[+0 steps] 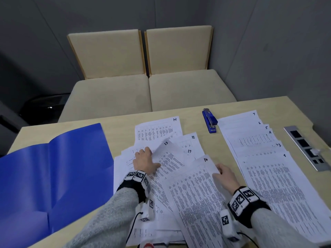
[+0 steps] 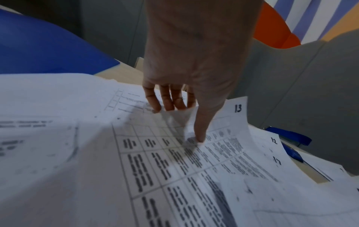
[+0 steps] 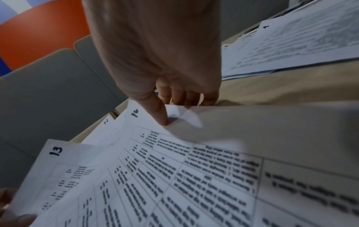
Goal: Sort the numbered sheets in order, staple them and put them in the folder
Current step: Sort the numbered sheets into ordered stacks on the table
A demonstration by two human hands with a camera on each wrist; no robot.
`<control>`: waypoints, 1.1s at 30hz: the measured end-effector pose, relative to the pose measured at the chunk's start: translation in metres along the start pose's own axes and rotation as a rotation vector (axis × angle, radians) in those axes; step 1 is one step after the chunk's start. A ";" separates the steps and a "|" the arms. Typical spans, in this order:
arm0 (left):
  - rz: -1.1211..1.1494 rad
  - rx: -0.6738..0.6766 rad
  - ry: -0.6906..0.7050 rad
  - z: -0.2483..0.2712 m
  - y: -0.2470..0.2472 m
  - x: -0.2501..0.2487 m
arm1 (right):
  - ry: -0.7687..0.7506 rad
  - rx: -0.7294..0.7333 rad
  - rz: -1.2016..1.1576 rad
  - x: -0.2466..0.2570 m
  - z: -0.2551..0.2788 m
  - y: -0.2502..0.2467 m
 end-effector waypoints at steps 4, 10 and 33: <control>0.114 -0.041 0.148 0.002 -0.012 -0.006 | -0.001 0.000 -0.017 0.002 -0.004 -0.002; 0.308 -0.206 0.260 0.006 -0.079 0.001 | 0.093 -0.043 -0.242 -0.007 -0.012 -0.013; -0.285 0.048 0.100 -0.022 -0.077 0.106 | 0.314 -0.110 -0.203 0.008 -0.010 0.073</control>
Point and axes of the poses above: each hand's wrist, its own z-axis away from the middle knuckle, its own y-axis out of the palm, x = y × z, the point moved 9 cm from there along -z, towards the middle knuckle, and after that the axes turned 3 degrees about -z, right-handed, at the moved point
